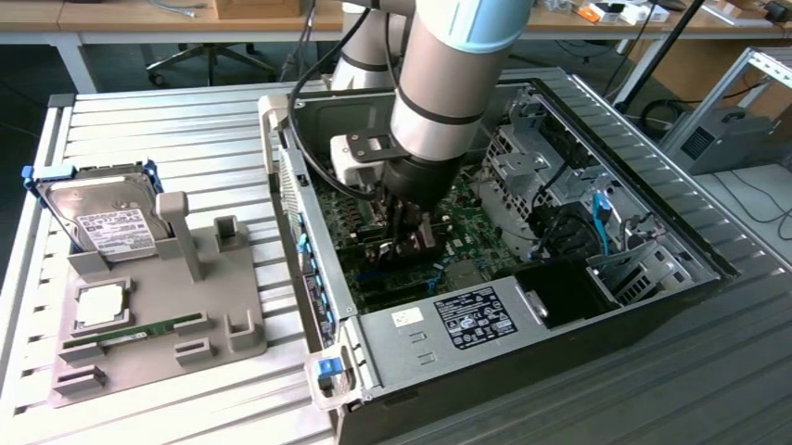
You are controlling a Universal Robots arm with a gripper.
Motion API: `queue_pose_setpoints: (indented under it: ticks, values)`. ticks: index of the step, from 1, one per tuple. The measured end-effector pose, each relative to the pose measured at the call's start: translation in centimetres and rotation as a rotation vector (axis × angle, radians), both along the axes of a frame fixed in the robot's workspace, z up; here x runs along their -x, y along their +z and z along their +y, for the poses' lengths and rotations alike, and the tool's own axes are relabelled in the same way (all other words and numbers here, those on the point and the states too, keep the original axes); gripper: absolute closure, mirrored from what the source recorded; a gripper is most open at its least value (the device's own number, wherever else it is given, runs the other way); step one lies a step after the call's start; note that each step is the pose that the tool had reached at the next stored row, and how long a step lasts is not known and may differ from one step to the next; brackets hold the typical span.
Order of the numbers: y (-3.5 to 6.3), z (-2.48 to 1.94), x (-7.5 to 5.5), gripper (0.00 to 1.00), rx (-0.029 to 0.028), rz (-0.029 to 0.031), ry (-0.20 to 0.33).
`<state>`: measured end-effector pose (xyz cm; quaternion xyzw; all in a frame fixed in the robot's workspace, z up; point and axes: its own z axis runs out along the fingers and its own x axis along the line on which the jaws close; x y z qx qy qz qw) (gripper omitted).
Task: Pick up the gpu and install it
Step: 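Insert the gpu into the slot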
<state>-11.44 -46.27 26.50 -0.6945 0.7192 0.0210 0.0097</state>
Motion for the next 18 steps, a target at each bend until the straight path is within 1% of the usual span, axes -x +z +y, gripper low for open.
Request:
queue_pose_setpoints:
  ticks: [1, 7, 14, 16, 18]
  values:
    - [0.15, 0.0, 0.0, 0.66, 0.0, -0.0002, 0.0]
    - [2.06, 0.0, 0.0, 0.66, -0.0001, -0.0022, 0.0]
    - [4.79, 0.0, 0.0, 0.66, -0.0001, -0.0055, 0.0]
    - [5.3, 0.01, 0.0, 0.66, 0.0, -0.006, 0.0]
    - [5.36, 0.01, 0.0, 0.66, -0.0002, -0.0061, 0.0]
